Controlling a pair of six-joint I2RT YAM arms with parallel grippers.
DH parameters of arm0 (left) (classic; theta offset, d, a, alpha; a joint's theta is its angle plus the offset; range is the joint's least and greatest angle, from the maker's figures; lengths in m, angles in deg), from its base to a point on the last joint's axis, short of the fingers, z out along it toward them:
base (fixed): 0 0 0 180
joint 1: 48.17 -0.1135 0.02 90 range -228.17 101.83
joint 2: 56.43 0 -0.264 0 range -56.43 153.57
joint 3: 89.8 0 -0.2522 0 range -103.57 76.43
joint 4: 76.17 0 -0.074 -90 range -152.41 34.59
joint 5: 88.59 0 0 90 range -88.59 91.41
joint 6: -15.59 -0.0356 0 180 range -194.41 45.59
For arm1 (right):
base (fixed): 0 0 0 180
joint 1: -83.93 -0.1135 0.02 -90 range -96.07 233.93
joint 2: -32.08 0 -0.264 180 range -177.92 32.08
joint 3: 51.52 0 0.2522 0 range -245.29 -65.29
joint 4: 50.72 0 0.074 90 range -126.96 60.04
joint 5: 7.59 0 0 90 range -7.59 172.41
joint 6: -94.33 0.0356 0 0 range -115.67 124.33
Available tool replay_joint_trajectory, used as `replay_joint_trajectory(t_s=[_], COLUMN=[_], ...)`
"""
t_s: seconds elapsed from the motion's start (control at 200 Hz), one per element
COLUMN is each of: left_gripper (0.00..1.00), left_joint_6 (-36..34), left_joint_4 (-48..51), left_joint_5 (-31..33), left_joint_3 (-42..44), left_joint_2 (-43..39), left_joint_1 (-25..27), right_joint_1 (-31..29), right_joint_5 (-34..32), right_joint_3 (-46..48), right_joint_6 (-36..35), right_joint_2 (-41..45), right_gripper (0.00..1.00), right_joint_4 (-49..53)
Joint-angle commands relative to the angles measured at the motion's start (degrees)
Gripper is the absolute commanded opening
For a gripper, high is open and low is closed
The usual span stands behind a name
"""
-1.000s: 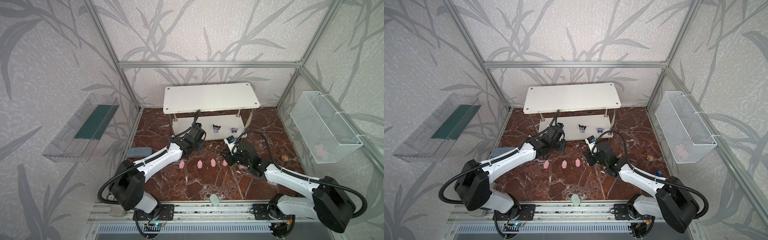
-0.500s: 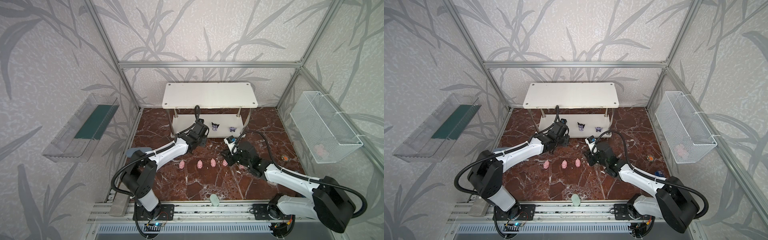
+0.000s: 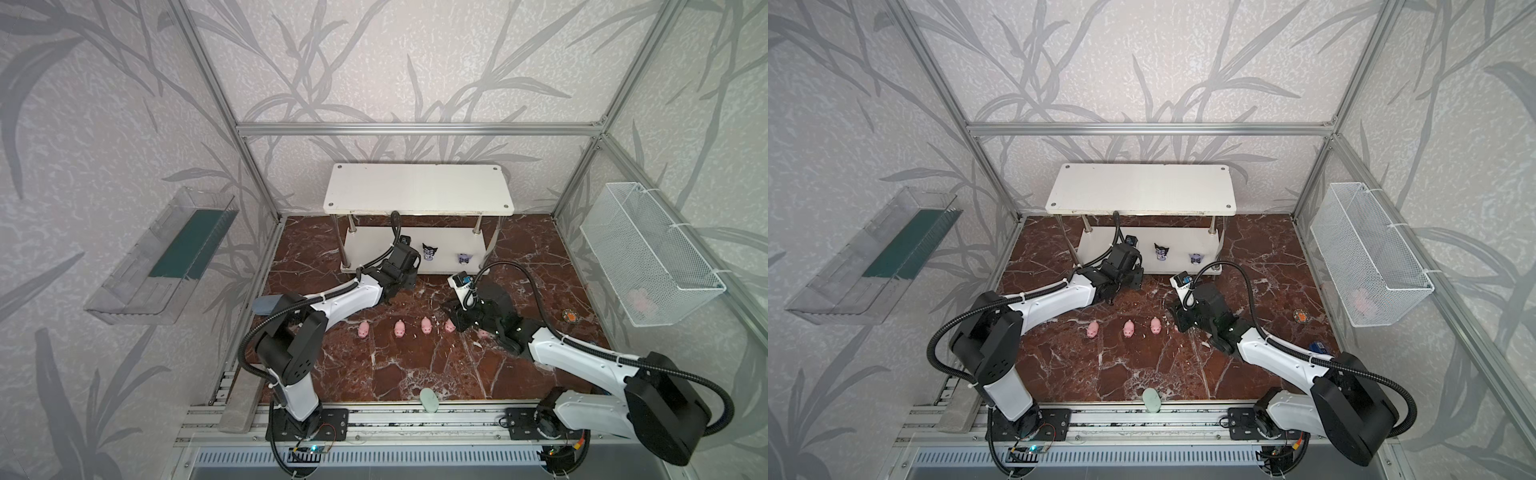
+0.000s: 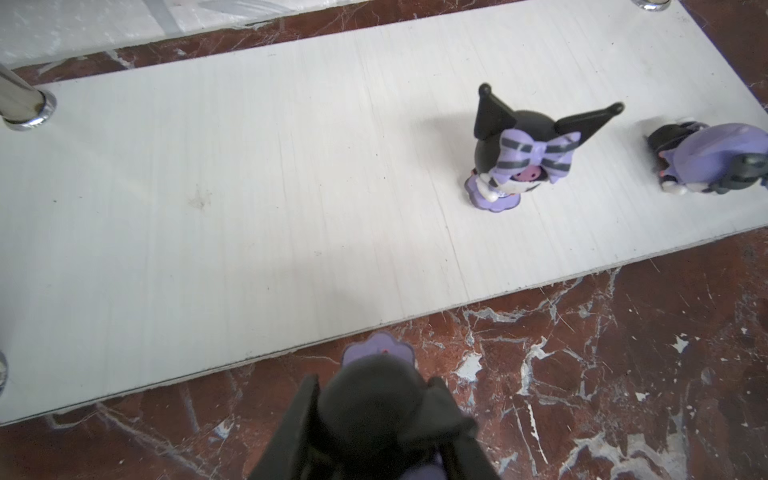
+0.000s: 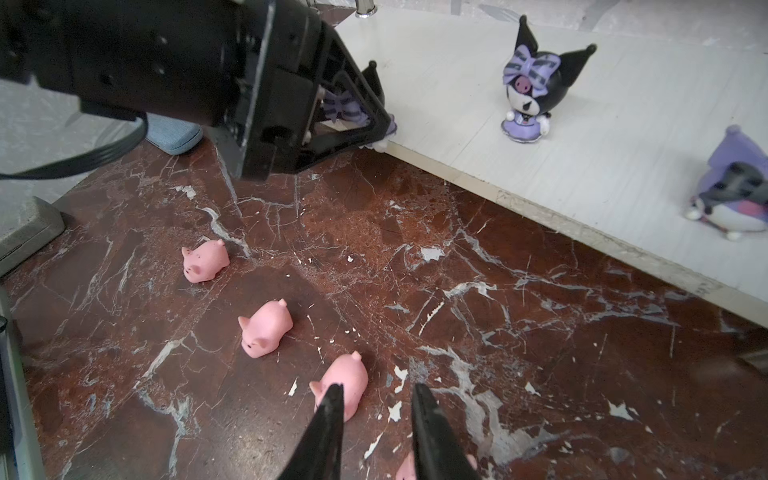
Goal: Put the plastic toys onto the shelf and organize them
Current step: 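Carry the held figure with the left gripper over the lower shelf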
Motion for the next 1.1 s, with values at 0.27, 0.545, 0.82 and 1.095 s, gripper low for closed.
replay_joint_trajectory(t_s=[0.27, 0.545, 0.82, 1.095], left_gripper=[0.28, 0.27, 0.27, 0.27], left_joint_6=[-0.5, -2.0, -1.9, -3.1], left_joint_4=[-4.1, -5.6, -7.7, -8.9], left_joint_5=[1.3, 2.0, 0.1, 1.0], left_joint_3=[0.7, 1.2, 0.3, -2.4], left_joint_2=[1.8, 1.5, 2.3, 4.7], left_joint_1=[-2.0, -3.8, -5.3, -6.0], right_joint_1=[0.0, 0.0, 0.0, 0.0], right_joint_5=[0.2, 0.5, 0.9, 0.9], right_joint_3=[0.9, 0.9, 0.9, 0.9], right_joint_6=[-0.4, -0.3, -0.3, -0.2], right_joint_2=[-0.5, -0.8, -1.3, -1.4], right_gripper=[0.30, 0.30, 0.30, 0.30], right_joint_4=[-0.8, -0.9, -1.2, -1.1])
